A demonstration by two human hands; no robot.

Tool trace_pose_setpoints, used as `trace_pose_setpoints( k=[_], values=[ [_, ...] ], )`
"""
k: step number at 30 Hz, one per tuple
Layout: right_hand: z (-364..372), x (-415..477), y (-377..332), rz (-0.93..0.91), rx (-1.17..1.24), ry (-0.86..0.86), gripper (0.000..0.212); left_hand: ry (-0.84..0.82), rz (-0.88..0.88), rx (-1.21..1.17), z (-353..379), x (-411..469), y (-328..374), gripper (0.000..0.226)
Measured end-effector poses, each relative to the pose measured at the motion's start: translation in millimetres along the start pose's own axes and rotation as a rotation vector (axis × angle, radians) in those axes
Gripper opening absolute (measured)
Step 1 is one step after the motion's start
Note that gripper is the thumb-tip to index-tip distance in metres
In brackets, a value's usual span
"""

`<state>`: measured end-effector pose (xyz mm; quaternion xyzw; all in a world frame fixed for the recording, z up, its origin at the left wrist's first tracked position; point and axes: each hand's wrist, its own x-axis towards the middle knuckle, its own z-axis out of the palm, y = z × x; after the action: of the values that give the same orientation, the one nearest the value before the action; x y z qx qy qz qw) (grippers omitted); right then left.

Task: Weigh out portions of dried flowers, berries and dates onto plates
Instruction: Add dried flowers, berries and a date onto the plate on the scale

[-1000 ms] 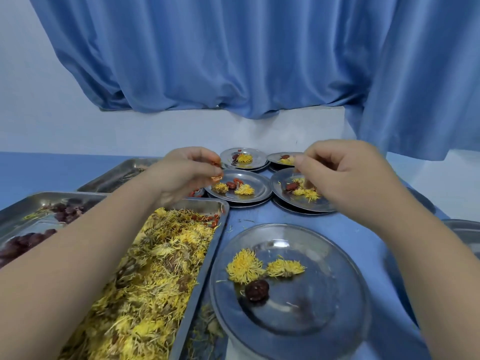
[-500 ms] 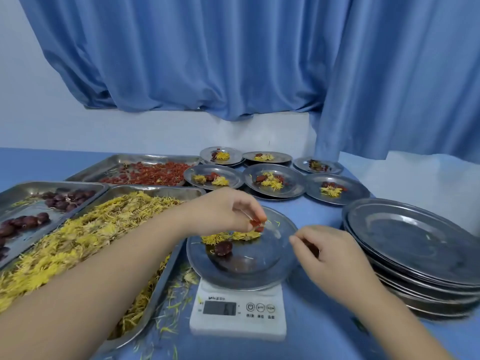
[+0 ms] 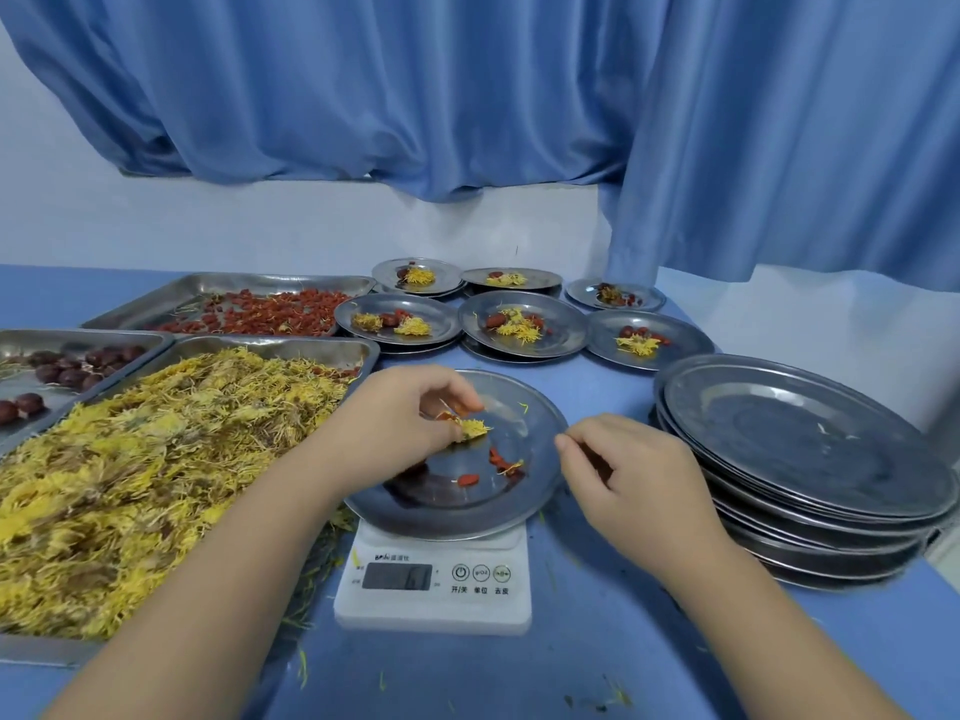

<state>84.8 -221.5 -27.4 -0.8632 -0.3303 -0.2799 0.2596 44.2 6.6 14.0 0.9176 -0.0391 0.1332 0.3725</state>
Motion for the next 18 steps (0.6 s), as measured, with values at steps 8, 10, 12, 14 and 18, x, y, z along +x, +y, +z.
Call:
trace_pose_setpoints(
  k=[8,10,12,14,18],
  values=[
    [6,1,-2,-0.017,-0.009,-0.007,0.041,0.045,-0.018,-0.092,14,-9,-5,0.032],
    [7,1,-3,-0.028,-0.005,-0.004,0.041,0.145,0.051,0.038,17,-11,-5,0.027],
    [7,0,-4,-0.033,-0.001,-0.008,0.041,0.215,0.130,0.131,21,-13,-5,0.024],
    [7,0,-4,-0.027,0.003,-0.015,0.042,0.221,0.160,0.121,26,-15,-4,0.024],
    [5,0,-2,-0.011,0.012,-0.007,0.041,0.197,0.055,-0.109,26,-18,-1,0.026]
  ],
)
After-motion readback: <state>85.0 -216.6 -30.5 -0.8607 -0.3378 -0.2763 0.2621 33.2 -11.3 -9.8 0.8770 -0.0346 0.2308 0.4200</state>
